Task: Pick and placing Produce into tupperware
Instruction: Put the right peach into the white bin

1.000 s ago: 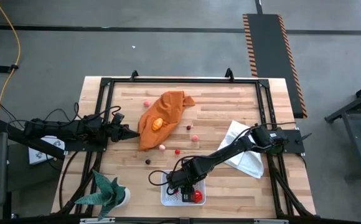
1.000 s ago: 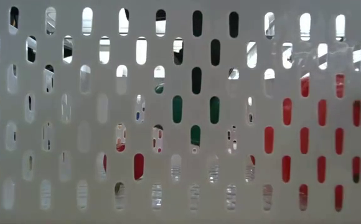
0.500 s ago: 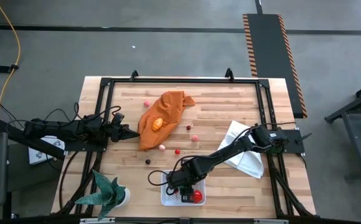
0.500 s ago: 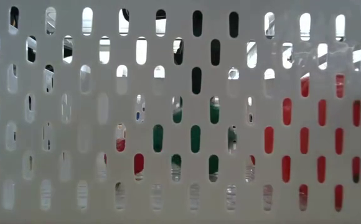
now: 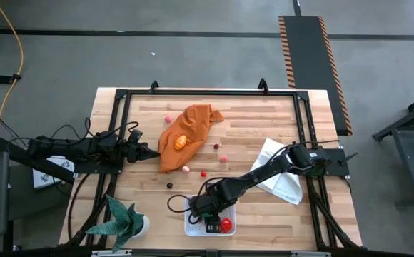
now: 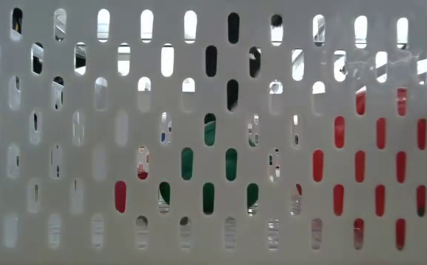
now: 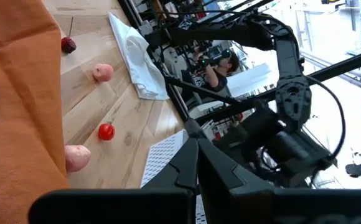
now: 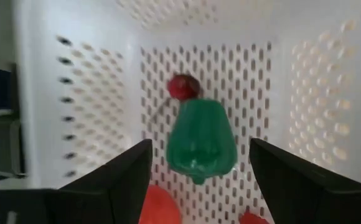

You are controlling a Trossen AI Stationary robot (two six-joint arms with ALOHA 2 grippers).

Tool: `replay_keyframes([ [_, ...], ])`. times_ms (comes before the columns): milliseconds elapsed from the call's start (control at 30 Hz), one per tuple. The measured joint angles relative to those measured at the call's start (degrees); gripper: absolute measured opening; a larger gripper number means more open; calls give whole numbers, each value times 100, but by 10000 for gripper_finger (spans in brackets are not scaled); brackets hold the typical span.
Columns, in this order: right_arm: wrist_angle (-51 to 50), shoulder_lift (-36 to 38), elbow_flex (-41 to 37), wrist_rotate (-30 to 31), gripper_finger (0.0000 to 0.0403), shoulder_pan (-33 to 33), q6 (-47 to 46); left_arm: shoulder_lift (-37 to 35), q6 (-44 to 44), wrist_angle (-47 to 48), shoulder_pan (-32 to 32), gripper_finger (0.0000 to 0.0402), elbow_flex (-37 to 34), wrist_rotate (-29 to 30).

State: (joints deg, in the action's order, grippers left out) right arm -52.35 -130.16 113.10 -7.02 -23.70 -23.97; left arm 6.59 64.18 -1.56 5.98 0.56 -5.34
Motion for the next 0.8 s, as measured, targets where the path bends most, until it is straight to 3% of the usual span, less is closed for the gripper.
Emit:
replay_keyframes([
  [467, -1771, 6, 1554, 10, 259, 159, 498, 0, 2, 2, 0, 1, 2, 2],
  [633, -1929, 6, 2167, 102, 253, 159, 522, -2, 2, 1, 0, 1, 1, 0],
  [800, -1703, 273, 2061, 216, 219, 180, 572, -2, 0, 2, 0, 1, 0, 0],
])
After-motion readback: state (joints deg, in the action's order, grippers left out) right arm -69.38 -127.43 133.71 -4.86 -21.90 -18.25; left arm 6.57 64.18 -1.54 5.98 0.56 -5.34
